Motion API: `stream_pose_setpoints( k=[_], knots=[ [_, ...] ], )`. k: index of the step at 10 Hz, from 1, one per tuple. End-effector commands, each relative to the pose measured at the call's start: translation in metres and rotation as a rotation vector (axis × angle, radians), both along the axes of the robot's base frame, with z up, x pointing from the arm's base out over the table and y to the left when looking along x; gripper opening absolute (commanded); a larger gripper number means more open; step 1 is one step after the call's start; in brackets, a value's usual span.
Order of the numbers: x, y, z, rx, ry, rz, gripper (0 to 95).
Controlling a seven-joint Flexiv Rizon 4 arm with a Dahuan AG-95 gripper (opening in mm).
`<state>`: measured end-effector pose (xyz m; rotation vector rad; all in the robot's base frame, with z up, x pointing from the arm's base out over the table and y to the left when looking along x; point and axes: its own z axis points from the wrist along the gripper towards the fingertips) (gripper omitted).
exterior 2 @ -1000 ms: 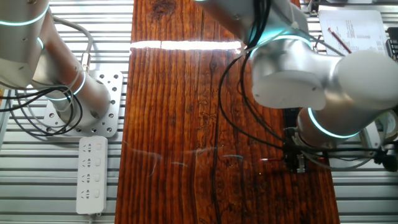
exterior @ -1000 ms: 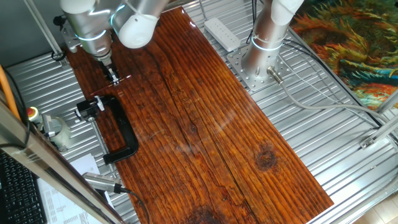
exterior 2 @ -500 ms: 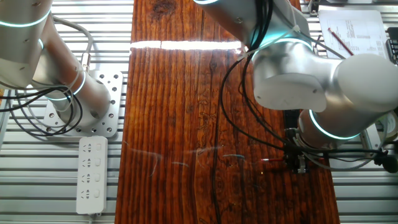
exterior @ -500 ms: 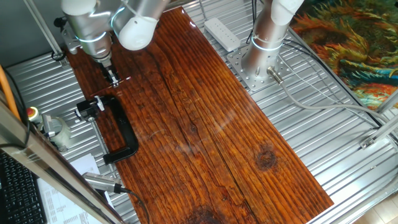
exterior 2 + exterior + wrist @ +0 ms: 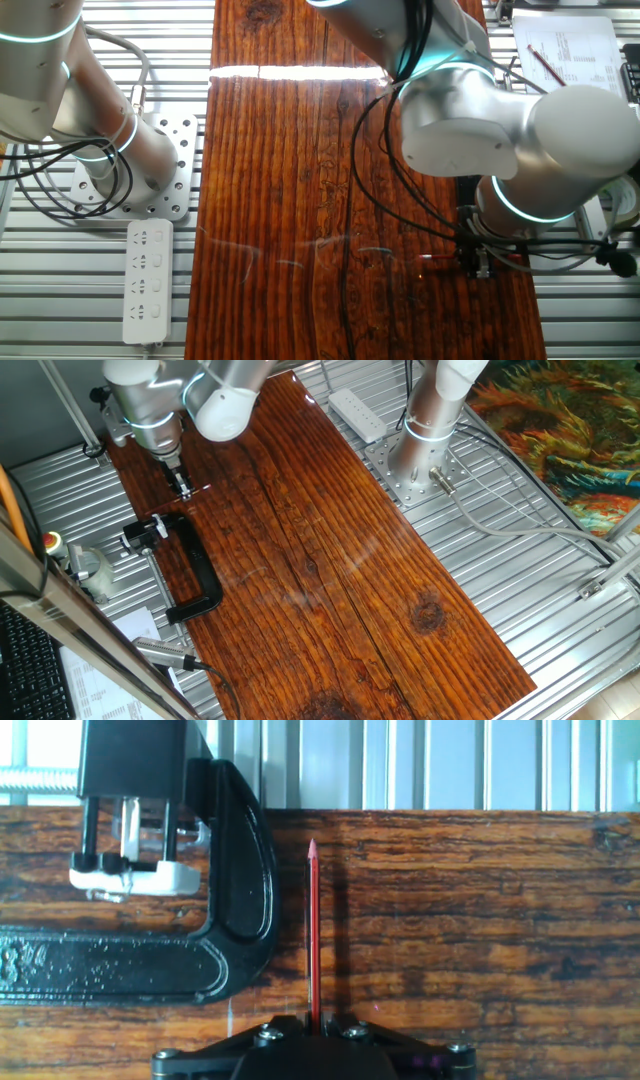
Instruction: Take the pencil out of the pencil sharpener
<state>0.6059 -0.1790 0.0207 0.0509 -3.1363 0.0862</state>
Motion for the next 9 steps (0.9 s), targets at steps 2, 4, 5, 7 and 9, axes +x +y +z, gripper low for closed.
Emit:
stream_pose_setpoints(
  k=[2, 4, 5, 7, 9],
  knots=[
    [0.000, 0.000, 0.001, -0.004, -0.005, 0.007, 0.0],
    [0.000, 0.000, 0.001, -0.009, -0.005, 0.016, 19.0],
    [0.001, 0.000, 0.001, -0.009, -0.004, 0.011, 38.0],
    [0.001, 0.001, 0.002, -0.008, -0.003, 0.002, 38.0],
    [0.001, 0.003, 0.011, -0.006, 0.001, -0.002, 38.0]
  ],
)
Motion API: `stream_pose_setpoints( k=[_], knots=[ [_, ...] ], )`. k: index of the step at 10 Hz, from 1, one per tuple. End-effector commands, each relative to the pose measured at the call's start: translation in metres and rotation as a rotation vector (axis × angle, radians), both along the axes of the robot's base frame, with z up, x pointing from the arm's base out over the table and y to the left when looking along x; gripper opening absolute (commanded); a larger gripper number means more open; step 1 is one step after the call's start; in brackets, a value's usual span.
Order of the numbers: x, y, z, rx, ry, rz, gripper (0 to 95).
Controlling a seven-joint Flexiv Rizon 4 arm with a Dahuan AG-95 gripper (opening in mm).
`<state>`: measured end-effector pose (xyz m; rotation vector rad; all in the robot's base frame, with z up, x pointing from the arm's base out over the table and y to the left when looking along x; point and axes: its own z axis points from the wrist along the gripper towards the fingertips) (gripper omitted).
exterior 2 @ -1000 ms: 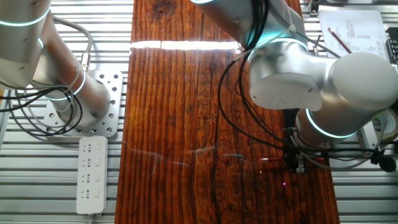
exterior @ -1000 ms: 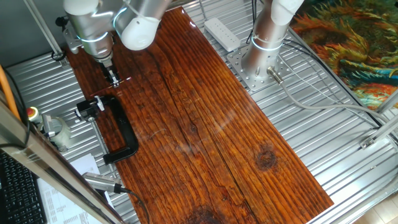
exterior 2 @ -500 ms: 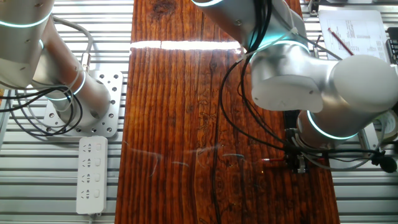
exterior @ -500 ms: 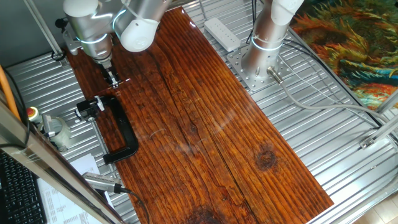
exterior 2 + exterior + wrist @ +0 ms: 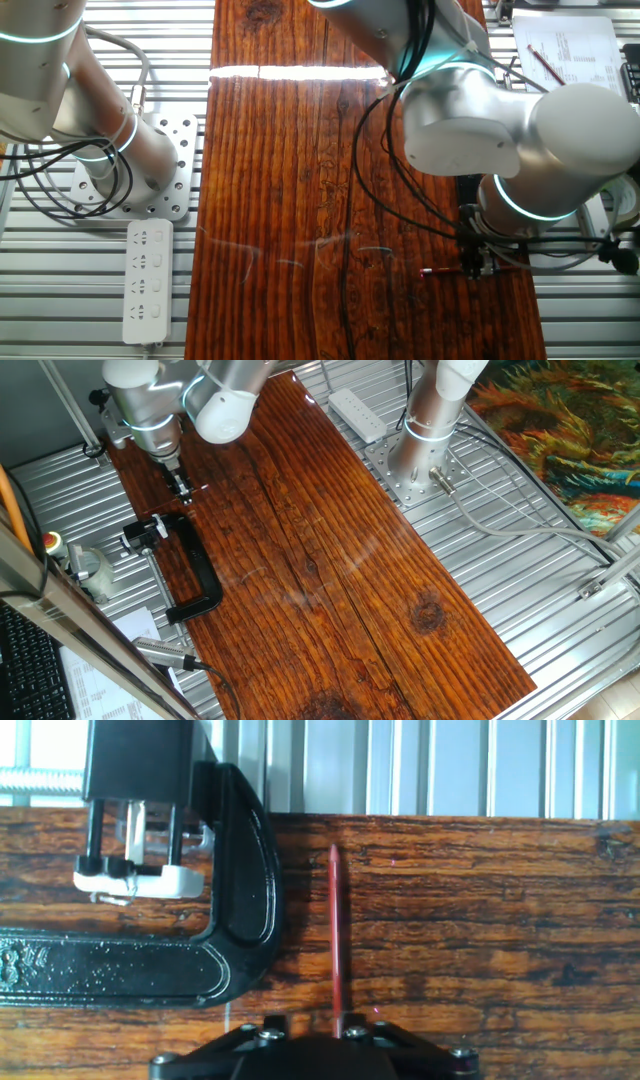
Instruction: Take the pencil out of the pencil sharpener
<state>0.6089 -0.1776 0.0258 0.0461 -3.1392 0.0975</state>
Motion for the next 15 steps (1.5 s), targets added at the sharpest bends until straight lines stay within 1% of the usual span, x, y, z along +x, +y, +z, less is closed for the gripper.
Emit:
stream_pose_setpoints(
  k=[1, 2, 4, 5, 7, 8, 9, 10, 11, 13, 15],
  knots=[
    [-0.001, 0.005, 0.015, 0.000, 0.017, 0.002, 38.0],
    [-0.001, 0.009, 0.025, 0.001, 0.024, 0.000, 38.0],
    [-0.004, 0.015, 0.040, 0.002, 0.027, -0.006, 0.0],
    [-0.005, 0.017, 0.046, 0.006, 0.027, -0.007, 0.0],
    [-0.003, 0.023, 0.055, 0.006, 0.030, -0.015, 0.0],
    [-0.002, 0.024, 0.056, 0.007, 0.033, -0.011, 0.0],
    [-0.002, 0.025, 0.058, 0.005, 0.024, -0.025, 0.0],
    [-0.001, 0.026, 0.059, 0.004, 0.023, -0.027, 0.0],
    [0.000, 0.029, 0.063, 0.008, 0.016, -0.035, 0.0],
    [0.001, 0.033, 0.068, 0.010, 0.014, -0.069, 0.0],
    [0.001, 0.036, 0.073, 0.023, 0.011, -0.089, 0.0]
  ],
)
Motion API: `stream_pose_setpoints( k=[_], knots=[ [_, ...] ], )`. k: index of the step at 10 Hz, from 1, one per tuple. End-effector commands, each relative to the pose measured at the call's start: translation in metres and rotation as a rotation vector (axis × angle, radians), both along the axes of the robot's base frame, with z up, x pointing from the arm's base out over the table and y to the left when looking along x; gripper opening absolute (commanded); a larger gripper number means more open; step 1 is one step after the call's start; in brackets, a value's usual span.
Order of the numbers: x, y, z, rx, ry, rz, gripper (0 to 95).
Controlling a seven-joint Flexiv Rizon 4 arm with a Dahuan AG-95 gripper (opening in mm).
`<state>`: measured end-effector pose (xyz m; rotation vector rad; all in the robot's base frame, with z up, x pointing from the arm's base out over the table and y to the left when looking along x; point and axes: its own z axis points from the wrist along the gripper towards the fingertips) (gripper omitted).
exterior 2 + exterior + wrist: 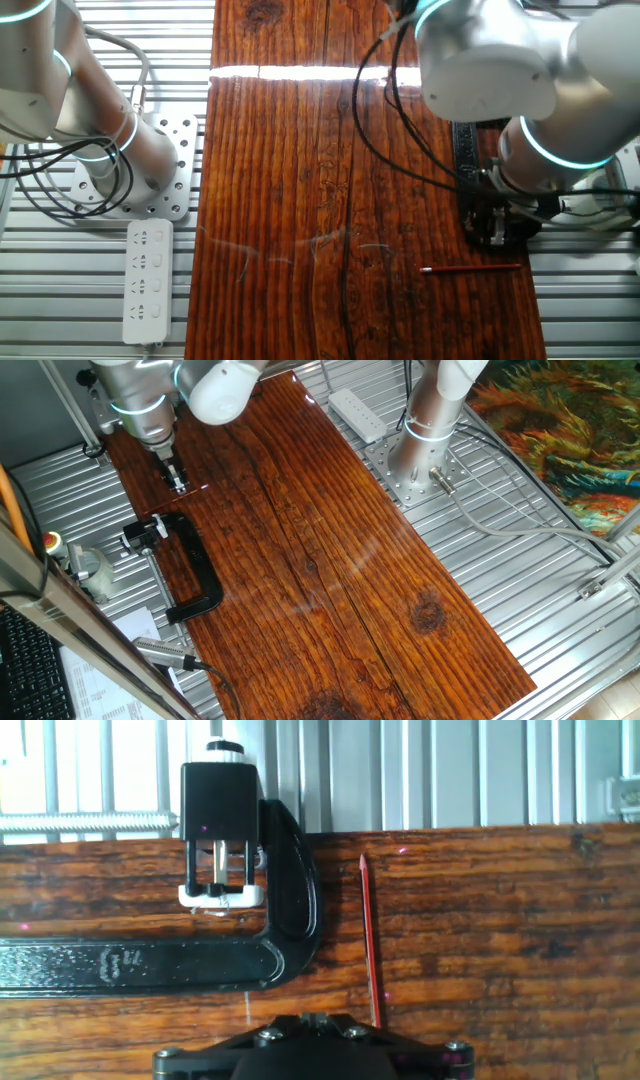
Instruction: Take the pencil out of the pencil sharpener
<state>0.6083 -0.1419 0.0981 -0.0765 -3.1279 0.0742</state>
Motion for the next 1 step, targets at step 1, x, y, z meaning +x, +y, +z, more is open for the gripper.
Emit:
stream_pose_setpoints(
  k=[1],
  knots=[
    [0.0014, 0.0016, 0.0023, 0.011, 0.001, -0.021, 0.0]
  ],
)
